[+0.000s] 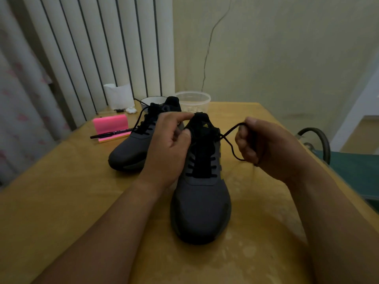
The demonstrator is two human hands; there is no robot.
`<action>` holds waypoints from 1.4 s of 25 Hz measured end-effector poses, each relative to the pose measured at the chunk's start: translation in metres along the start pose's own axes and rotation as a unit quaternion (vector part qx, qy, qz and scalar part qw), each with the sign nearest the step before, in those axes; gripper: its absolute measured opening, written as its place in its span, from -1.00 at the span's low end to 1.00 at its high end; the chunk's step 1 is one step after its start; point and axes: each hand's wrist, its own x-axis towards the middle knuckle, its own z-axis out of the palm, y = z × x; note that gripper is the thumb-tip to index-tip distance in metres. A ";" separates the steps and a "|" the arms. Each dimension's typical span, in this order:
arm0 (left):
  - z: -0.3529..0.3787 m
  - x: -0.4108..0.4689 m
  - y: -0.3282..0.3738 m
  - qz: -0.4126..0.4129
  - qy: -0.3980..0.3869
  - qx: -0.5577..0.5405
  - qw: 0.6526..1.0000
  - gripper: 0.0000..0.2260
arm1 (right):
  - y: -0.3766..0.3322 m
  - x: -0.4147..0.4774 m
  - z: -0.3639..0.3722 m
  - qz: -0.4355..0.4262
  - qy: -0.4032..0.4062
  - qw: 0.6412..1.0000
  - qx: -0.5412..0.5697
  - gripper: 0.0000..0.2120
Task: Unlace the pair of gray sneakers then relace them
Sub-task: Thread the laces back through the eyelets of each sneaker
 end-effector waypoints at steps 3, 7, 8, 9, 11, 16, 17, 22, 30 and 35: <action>0.003 -0.002 0.022 0.116 0.006 0.074 0.991 -0.85 | -0.001 0.002 0.017 -0.045 -0.045 0.998 0.017 -0.73; 0.019 -0.009 0.039 0.117 -0.083 0.197 0.970 -0.69 | 0.000 0.001 0.033 -0.055 -0.010 0.998 0.033 -0.71; 0.022 -0.009 0.040 0.093 -0.096 0.214 0.968 -0.71 | 0.000 0.002 0.033 -0.054 0.005 0.998 0.024 -0.71; 0.024 -0.009 0.041 0.071 -0.107 0.201 0.971 -0.74 | 0.000 0.002 0.032 -0.055 0.018 0.998 0.005 -0.72; 0.020 -0.007 0.046 -0.001 -0.122 0.058 0.991 -0.82 | 0.001 0.004 0.030 -0.057 0.040 0.997 -0.015 -0.75; -0.017 0.011 0.025 -0.114 -0.032 -0.072 0.990 -0.79 | 0.006 0.009 0.024 -0.018 0.106 0.989 0.098 -0.74; -0.022 0.015 0.018 -0.096 -0.065 0.006 0.993 -0.77 | 0.010 0.011 0.022 -0.015 0.127 0.988 0.087 -0.71; -0.026 0.014 0.000 -0.072 -0.153 0.060 0.984 -0.80 | 0.031 0.018 0.016 -0.043 0.157 0.959 -0.231 -0.60; -0.028 0.009 -0.006 -0.090 -0.171 -0.022 0.981 -0.79 | 0.036 0.022 0.014 -0.015 0.120 0.992 -0.048 -0.66; -0.026 0.011 -0.008 -0.091 -0.150 -0.046 0.983 -0.82 | 0.035 0.027 0.020 0.023 0.125 0.979 0.159 -0.70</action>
